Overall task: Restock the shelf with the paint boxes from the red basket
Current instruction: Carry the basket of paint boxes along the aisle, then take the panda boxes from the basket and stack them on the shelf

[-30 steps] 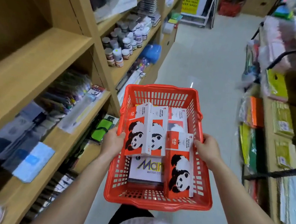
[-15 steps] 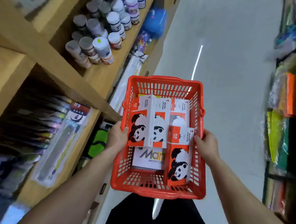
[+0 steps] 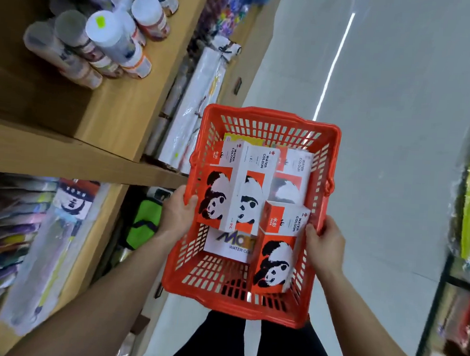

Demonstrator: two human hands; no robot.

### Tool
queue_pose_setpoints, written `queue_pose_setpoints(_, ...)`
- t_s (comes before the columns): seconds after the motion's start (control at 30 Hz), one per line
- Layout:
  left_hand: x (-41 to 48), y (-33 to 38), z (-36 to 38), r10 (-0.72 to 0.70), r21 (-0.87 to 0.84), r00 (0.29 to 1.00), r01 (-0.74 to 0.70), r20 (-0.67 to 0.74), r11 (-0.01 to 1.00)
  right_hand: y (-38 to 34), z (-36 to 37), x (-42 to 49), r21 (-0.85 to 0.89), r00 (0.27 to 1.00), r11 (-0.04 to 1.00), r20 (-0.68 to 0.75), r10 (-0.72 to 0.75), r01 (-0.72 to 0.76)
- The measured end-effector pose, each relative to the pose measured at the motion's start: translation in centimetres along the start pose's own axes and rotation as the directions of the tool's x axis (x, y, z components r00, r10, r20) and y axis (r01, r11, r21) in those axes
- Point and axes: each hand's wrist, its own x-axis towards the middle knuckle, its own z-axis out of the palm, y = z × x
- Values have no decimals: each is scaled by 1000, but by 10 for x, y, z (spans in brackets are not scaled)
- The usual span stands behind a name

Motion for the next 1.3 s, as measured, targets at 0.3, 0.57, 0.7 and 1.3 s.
queue_pose_setpoints(0.3, -18, 14, 3, -132, -113, 987, 142, 92, 983, -29, -22, 7, -188, 983, 969, -50, -174, 162)
queue_pose_setpoints(0.57, -42, 13, -2, 169, 83, 976, -159, -134, 984, -77, -17, 44, -354, 809, 739, 387, -442, 573)
queue_pose_setpoints(0.7, -61, 12, 11, 216, 90, 974, -209, -70, 974, -80, 6, 59, -523, 656, 541, 751, -74, 659)
queue_pose_setpoints(1.3, -69, 43, 23, 189, -336, 913, -62, 361, 940, -135, -28, 71, 201, 680, 913, 616, -399, 354)
